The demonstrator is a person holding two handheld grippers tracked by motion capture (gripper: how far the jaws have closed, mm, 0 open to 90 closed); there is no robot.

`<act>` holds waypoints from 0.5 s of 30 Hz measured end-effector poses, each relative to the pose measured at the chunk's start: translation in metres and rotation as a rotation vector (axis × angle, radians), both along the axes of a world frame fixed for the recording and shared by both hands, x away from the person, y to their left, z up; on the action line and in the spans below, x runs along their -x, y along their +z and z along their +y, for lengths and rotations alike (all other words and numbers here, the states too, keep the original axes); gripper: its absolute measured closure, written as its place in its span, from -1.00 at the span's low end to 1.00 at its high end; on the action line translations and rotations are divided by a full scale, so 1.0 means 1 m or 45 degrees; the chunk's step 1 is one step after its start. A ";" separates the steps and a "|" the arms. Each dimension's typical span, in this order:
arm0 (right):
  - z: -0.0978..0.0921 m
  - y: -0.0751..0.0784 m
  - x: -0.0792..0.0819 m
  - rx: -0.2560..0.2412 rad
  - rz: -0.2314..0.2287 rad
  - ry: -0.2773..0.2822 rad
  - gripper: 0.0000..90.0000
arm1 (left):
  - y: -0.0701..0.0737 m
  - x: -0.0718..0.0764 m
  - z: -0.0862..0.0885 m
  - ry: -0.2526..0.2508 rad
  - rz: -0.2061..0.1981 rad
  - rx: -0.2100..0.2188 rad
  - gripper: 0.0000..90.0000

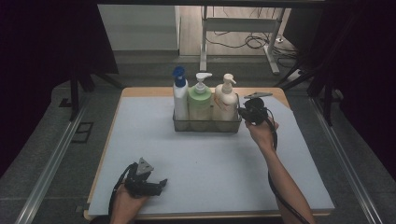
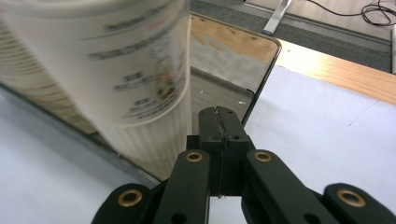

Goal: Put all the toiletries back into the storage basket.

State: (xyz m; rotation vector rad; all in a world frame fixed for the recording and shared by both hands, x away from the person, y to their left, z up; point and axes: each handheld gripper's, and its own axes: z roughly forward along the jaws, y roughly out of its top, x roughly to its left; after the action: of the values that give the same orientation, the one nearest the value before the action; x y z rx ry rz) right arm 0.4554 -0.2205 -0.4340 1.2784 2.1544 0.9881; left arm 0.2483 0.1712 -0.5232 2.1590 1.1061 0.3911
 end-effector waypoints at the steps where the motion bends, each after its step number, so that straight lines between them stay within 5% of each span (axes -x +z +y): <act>1: 0.000 -0.001 -0.002 -0.012 0.004 -0.001 0.99 | 0.000 0.000 0.000 0.000 0.000 -0.001 -0.72; 15: 0.009 -0.018 -0.018 -0.023 0.024 0.004 0.99 | 0.000 0.000 0.000 0.001 0.000 0.001 -0.72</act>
State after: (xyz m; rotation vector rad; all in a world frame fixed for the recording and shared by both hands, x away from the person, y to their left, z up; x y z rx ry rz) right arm 0.4730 -0.2118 -0.4518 1.2979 2.1666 1.0034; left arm 0.2482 0.1712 -0.5232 2.1584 1.1070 0.3906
